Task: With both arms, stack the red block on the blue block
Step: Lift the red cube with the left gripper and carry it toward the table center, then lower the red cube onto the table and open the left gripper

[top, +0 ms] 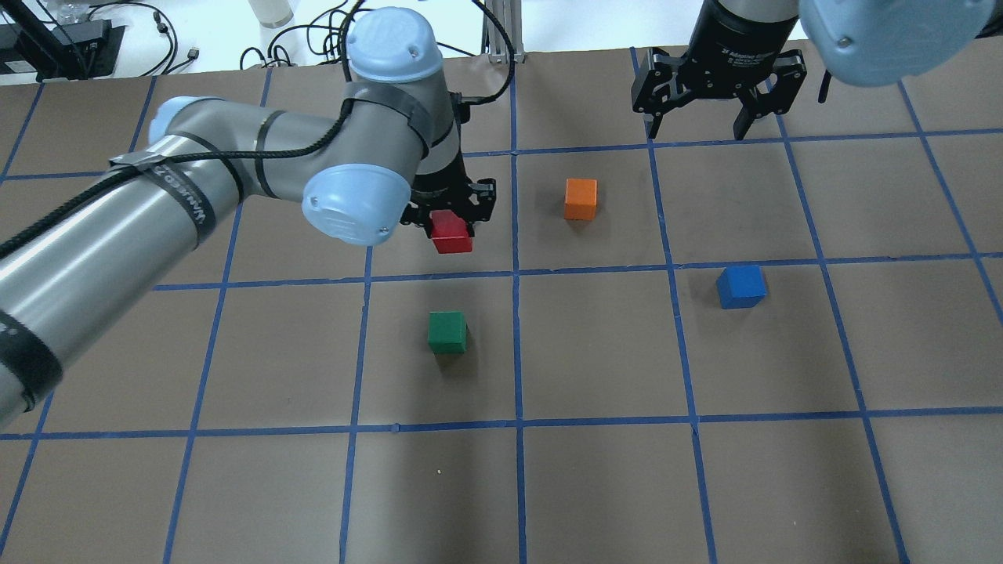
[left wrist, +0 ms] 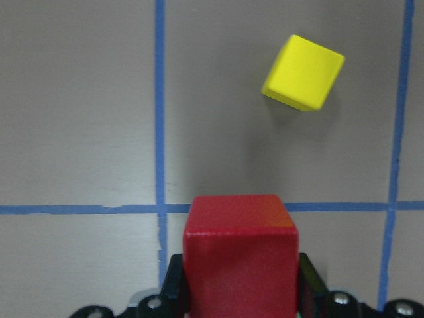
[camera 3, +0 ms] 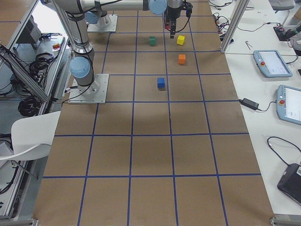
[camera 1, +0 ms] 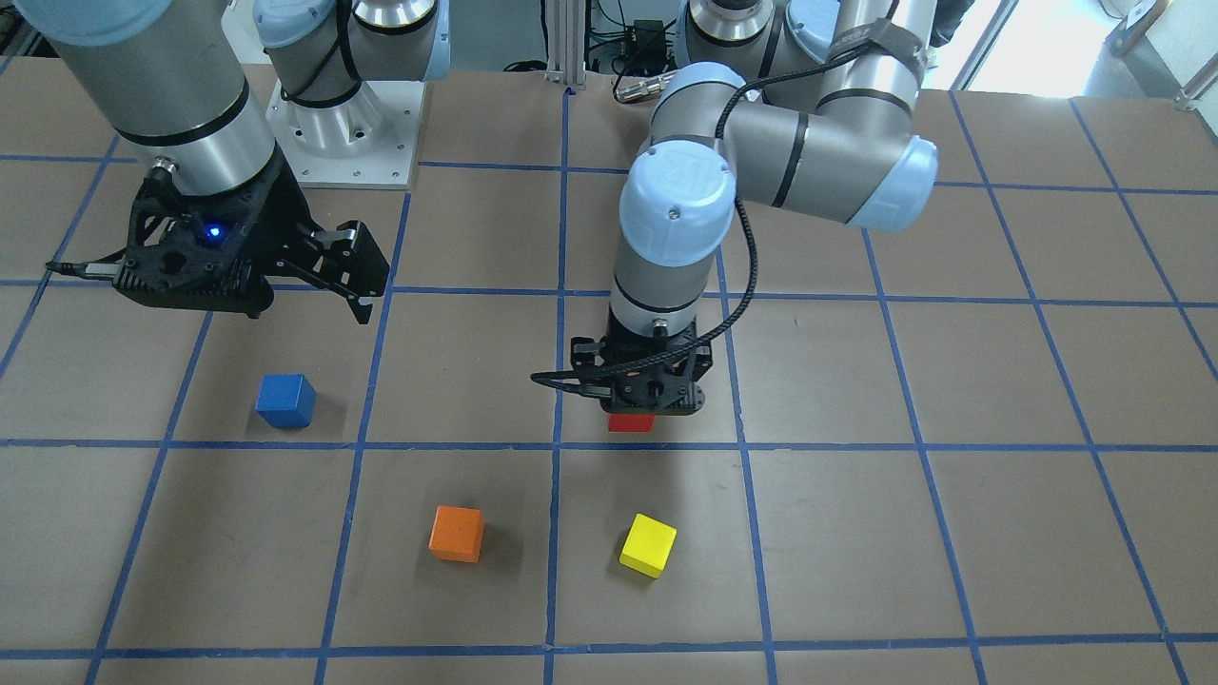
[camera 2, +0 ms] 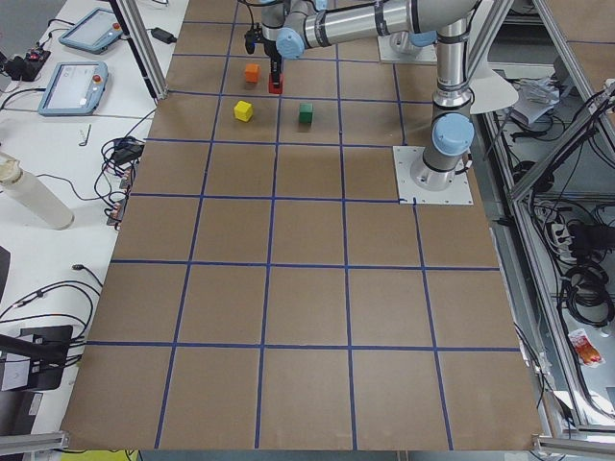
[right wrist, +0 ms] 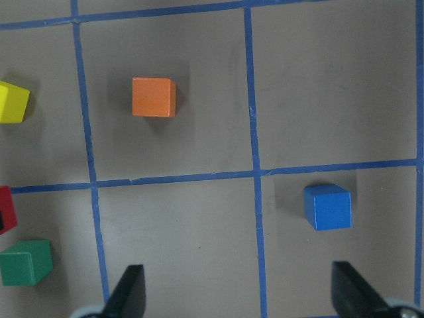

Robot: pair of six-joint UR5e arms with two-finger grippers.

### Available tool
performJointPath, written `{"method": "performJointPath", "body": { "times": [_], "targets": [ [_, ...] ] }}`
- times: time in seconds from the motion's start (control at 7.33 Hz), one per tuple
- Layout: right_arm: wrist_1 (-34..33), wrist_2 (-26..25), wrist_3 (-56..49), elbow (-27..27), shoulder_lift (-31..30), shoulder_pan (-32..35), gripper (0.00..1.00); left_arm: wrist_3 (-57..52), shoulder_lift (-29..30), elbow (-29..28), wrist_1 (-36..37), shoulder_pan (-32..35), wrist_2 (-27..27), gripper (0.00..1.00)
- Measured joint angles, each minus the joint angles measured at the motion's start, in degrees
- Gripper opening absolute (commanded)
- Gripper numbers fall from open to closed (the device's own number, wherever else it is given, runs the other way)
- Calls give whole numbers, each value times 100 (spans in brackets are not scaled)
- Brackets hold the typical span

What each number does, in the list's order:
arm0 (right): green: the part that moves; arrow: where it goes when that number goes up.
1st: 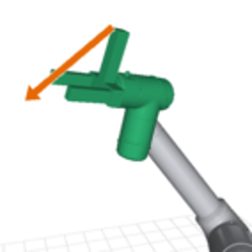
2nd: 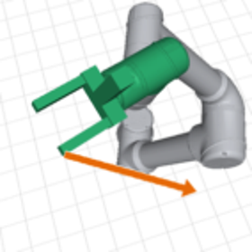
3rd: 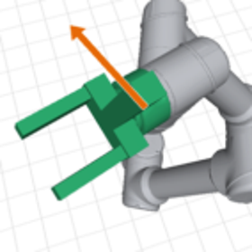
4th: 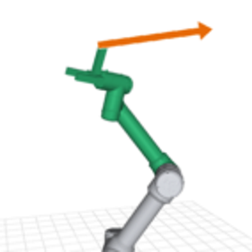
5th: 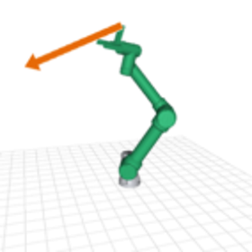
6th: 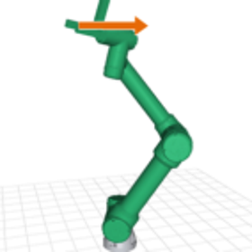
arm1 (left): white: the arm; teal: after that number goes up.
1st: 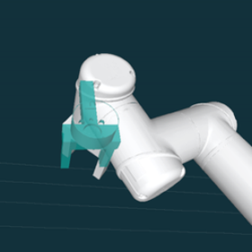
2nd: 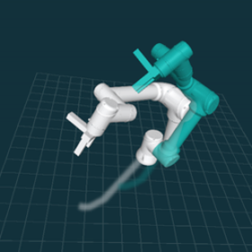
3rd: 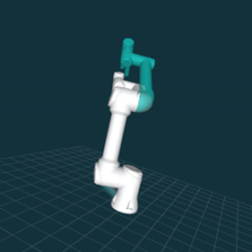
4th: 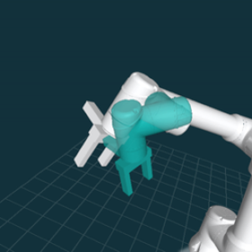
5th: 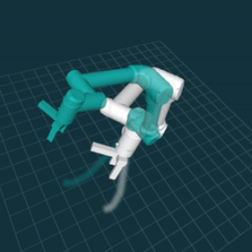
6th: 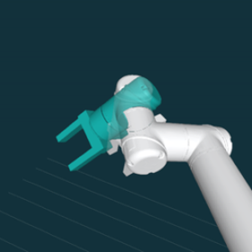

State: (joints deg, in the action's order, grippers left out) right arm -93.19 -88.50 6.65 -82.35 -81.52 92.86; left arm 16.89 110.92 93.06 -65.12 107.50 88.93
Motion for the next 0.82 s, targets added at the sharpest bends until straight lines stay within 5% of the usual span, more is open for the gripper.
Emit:
{"method": "performJointPath", "body": {
  "times": [0.41,0.55,0.82],
  "targets": [
    [28,-13,-6,-1,-4,-36,100,346,581,-18,586,593,-130,0],
    [34,-21,-6,-1,-4,-41,100,424,746,-21,738,752,-156,10],
    [37,-30,-6,-1,-4,-41,100,504,965,-11,825,942,-306,100]
  ]
}}
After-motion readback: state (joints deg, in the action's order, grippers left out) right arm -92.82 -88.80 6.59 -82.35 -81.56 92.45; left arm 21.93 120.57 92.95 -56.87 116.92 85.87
